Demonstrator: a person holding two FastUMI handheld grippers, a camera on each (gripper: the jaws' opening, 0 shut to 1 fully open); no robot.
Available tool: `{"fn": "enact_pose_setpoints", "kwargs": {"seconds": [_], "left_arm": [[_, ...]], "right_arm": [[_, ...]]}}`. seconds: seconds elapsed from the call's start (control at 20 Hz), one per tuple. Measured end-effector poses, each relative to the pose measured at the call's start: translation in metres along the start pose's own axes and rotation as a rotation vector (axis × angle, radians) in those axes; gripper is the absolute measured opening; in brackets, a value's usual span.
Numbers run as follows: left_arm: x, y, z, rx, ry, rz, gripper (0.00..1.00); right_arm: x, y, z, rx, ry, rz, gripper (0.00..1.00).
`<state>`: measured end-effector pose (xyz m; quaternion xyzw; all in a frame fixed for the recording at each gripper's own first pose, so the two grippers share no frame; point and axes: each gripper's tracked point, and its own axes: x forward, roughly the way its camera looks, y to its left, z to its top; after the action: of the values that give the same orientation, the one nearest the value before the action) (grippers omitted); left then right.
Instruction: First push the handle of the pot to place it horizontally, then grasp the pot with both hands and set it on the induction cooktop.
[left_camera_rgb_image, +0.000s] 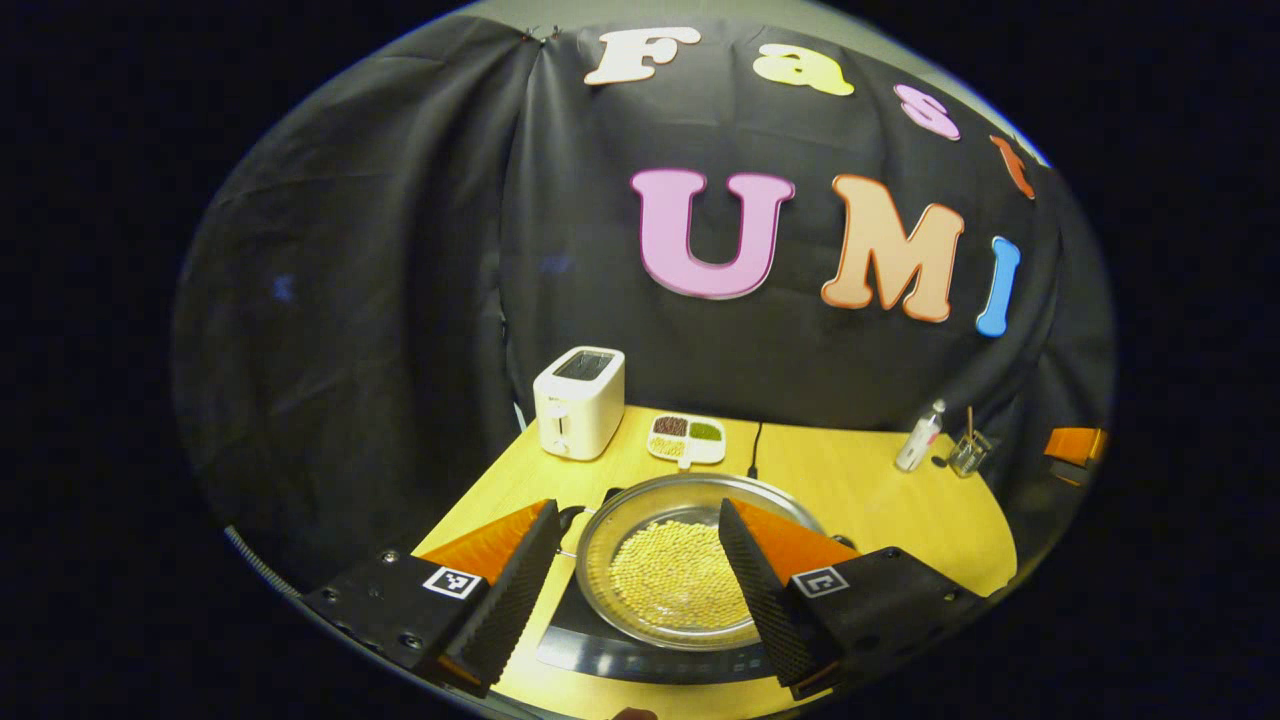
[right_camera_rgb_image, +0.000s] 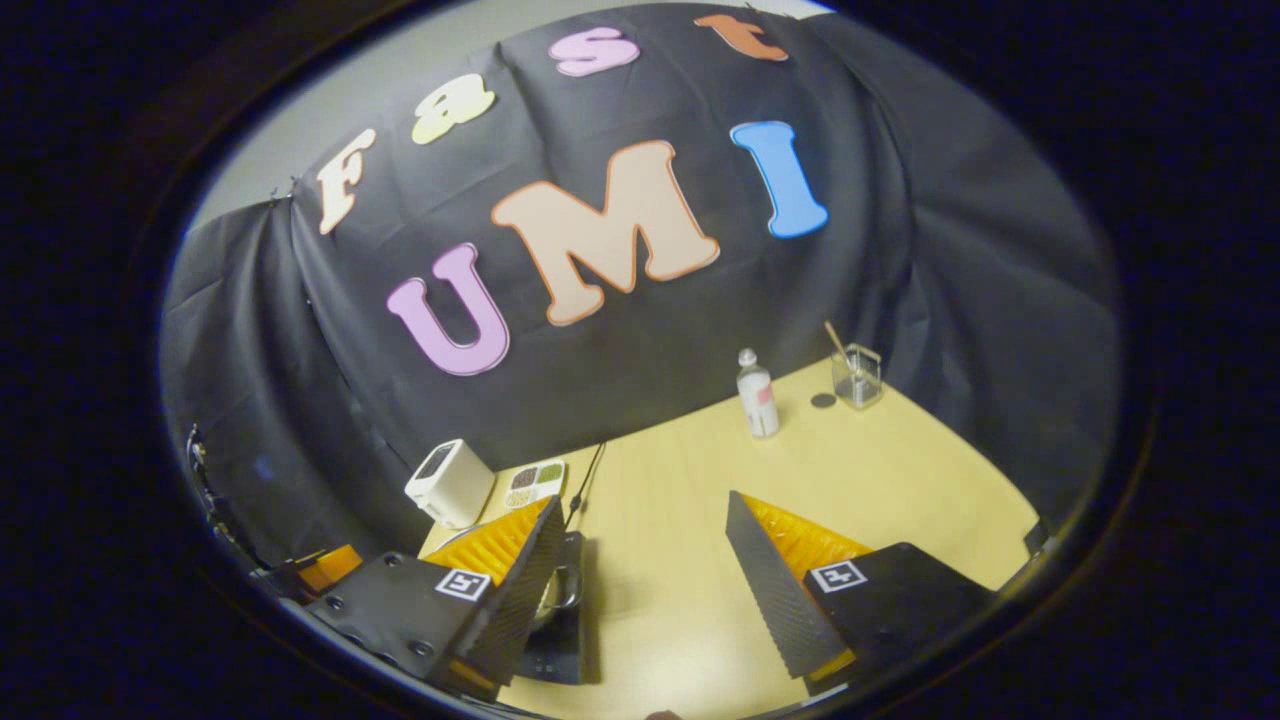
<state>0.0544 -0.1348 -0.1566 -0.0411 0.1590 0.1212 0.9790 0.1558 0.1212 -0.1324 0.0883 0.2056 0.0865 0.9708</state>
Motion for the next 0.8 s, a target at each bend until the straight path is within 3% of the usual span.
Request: {"fn": "enact_pose_setpoints", "kwargs": {"seconds": [0.3,0.4,0.45,0.5,0.55,0.8], "left_arm": [[-0.076,-0.067,0.066,0.047,-0.223,0.081,0.96],[-0.099,-0.084,0.076,0.062,-0.269,0.103,0.93],[-0.111,-0.091,0.079,0.066,-0.287,0.109,0.96],[-0.121,-0.097,0.08,0.067,-0.3,0.113,0.95],[-0.13,-0.104,0.078,0.066,-0.307,0.108,0.93],[-0.146,-0.129,0.066,0.045,-0.325,0.082,0.96]], "right_arm": [[-0.046,-0.037,0.076,-0.161,-0.145,0.045,0.92],[-0.06,-0.049,0.085,-0.219,-0.179,0.04,0.92],[-0.067,-0.051,0.088,-0.236,-0.19,0.044,0.92],[-0.071,-0.053,0.089,-0.246,-0.196,0.05,0.99],[-0.075,-0.056,0.088,-0.252,-0.199,0.057,0.92],[-0.103,-0.07,0.089,-0.202,-0.219,0.106,0.93]]}}
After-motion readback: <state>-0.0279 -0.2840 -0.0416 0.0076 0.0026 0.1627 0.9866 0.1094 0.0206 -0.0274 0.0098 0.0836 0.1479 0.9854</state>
